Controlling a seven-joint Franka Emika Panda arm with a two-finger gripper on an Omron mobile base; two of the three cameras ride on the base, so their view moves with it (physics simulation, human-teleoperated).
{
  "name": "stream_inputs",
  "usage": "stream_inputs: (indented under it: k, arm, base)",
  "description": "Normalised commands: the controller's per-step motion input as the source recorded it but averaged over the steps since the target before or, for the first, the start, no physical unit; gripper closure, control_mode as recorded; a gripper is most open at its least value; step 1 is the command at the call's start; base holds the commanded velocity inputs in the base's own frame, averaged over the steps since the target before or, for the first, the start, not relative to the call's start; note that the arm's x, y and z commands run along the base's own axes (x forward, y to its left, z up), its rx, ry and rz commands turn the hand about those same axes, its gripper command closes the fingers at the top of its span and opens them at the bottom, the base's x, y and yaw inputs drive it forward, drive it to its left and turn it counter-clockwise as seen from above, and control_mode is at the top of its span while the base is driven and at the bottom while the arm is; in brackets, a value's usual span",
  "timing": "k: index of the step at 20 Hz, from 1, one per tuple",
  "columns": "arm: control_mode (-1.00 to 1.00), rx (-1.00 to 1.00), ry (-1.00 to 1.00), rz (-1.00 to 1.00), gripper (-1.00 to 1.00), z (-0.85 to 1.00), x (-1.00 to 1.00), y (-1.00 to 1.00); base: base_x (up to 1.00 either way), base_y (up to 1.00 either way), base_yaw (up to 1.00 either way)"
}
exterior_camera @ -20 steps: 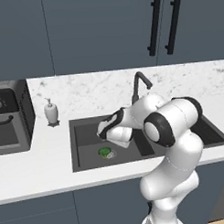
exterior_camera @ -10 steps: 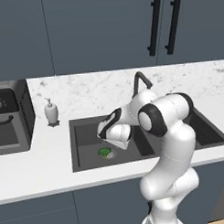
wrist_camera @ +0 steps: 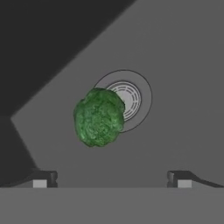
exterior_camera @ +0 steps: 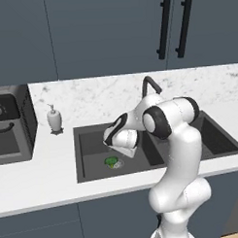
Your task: Pick the broccoli from the sink and place it in the bowl. Then pick the bowl and place it in the microwave. Then close the microwave door and press the start button.
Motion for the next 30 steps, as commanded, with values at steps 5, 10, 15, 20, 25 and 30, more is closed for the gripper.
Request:
stream_inputs:
  k: [5,10,15,20,25,30]
  arm:
    - [-1.00,0.00,0.02,-0.03,-1.00,-0.30,0.22,0.01]
    - [-1.00,0.00,0.09,-0.06,-1.00,-0.29,0.31,0.06]
    - [-1.00,0.00,0.08,-0.05,-1.00,-0.25,0.25,0.08]
    - [-1.00,0.00,0.06,-0.02,-1.00,-0.15,0.07,0.12]
    - [-1.00,0.00,0.02,0.00,-1.00,-0.21,0.00,0.01]
    - [-1.00,0.00,0.00,0.00,-1.00,-0.25,0.00,0.00]
  base:
    - [0.00,0.00,0.00]
    - [0.00,0.00,0.00]
    - [0.00,0.00,0.00]
    - [0.00,0.00,0.00]
    - [0.00,0.00,0.00]
    - [0.00,0.00,0.00]
